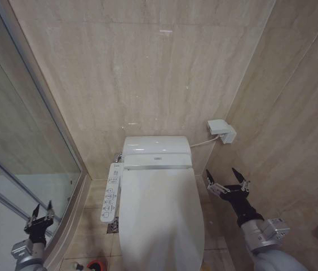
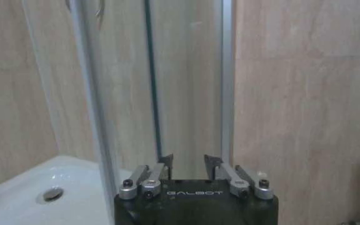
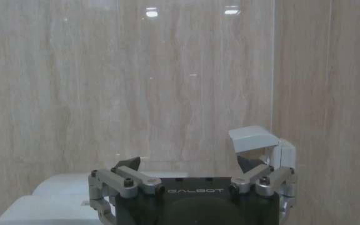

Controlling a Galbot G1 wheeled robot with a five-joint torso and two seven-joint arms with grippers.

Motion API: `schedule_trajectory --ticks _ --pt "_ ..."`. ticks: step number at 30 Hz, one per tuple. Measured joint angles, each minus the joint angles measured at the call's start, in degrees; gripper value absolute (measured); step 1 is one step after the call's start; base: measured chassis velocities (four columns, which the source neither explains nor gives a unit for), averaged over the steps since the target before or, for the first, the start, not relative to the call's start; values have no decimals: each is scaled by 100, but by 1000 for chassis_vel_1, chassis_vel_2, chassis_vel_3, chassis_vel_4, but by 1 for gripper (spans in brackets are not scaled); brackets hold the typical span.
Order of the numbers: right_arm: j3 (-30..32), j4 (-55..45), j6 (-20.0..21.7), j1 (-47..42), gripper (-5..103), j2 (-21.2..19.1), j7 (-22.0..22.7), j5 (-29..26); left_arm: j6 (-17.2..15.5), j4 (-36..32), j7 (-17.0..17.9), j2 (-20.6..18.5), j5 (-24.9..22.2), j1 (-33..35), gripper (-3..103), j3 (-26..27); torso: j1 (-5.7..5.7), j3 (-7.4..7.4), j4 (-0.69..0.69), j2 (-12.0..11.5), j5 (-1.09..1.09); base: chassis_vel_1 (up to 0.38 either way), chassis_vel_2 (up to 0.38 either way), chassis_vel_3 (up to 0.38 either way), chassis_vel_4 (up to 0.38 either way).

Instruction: Open the toilet lid, clean the toilet bowl with a toilet brush, close the toilet lid, and flush.

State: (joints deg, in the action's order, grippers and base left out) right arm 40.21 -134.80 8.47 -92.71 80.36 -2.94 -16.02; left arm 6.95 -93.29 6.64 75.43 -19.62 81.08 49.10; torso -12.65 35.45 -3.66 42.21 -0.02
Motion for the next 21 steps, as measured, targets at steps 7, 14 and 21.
schedule_trajectory --ticks 7,14,21 --pt "0 0 0 0 100 0 0 0 58 59 -95 -1 -35 -23 20 12 0 0 0 0 2 0 0 0 0" --pt "0 0 0 0 100 0 0 0 469 100 -958 37 -160 -18 1 -21 0 0 0 0 2 0 0 0 0" --pt "0 0 0 0 100 0 0 0 977 150 -2023 87 -314 -7 0 -68 0 0 0 0 2 0 0 0 0"
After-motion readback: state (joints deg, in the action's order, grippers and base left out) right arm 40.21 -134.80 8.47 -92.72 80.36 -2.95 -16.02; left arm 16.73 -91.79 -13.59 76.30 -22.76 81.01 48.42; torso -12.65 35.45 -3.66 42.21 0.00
